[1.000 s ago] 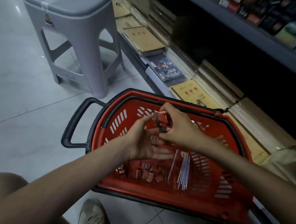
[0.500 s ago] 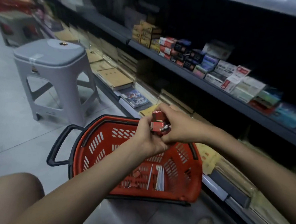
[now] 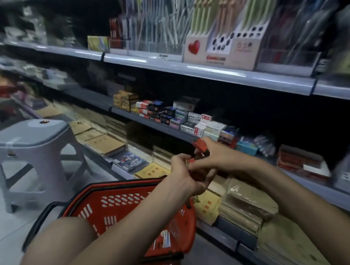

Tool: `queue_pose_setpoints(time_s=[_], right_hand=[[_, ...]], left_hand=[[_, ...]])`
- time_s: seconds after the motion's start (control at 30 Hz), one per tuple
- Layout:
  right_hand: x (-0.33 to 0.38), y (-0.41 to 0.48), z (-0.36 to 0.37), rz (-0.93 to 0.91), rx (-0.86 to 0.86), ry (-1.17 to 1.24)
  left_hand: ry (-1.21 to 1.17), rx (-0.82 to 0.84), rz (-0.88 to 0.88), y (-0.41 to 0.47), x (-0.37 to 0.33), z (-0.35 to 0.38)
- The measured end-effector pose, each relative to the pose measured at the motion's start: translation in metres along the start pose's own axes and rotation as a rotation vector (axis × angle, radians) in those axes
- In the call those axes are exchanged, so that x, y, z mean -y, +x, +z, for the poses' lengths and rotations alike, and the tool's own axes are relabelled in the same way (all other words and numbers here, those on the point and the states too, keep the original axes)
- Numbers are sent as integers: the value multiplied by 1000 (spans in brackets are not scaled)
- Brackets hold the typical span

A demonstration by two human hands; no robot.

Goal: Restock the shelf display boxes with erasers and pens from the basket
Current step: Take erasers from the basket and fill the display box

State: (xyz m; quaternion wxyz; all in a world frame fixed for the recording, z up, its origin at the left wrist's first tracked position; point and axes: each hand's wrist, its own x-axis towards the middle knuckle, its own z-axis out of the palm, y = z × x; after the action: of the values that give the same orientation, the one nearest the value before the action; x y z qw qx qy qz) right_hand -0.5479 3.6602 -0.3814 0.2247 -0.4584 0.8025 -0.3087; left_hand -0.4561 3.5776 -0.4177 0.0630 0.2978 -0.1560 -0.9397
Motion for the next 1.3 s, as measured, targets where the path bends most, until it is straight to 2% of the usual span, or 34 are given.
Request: queue_pose_setpoints(time_s=[0.13,0.23,0.4,0.53,0.73,0.87,1.0,1.13,1.3], right_hand=[[-19,-22,-26,51,-228,441],[-31,-40,-46,68,-389,646],[-55,-71,-70,85,-586,824],[-79,-86,-85,17,-706,1003],[-136,-100,-105,-39,-915,1101],[-166,-114,-114,67,-989,900],[-190,-115,-122,201,-1107,681],[-205,-112,-136,297,-1102,396],[-223,-89,-149,337,-1164,119]], left_hand=[[-67,71,9,-5,29,34],[-110,108,-39,-3,47,56],[-63,153,-114,18,76,86],[-40,181,-167,51,99,106],[-20,206,-235,103,124,127],[-22,249,-257,128,135,138],[-93,200,-301,149,144,151],[-110,207,-255,165,146,161],[-17,205,-222,182,142,165]])
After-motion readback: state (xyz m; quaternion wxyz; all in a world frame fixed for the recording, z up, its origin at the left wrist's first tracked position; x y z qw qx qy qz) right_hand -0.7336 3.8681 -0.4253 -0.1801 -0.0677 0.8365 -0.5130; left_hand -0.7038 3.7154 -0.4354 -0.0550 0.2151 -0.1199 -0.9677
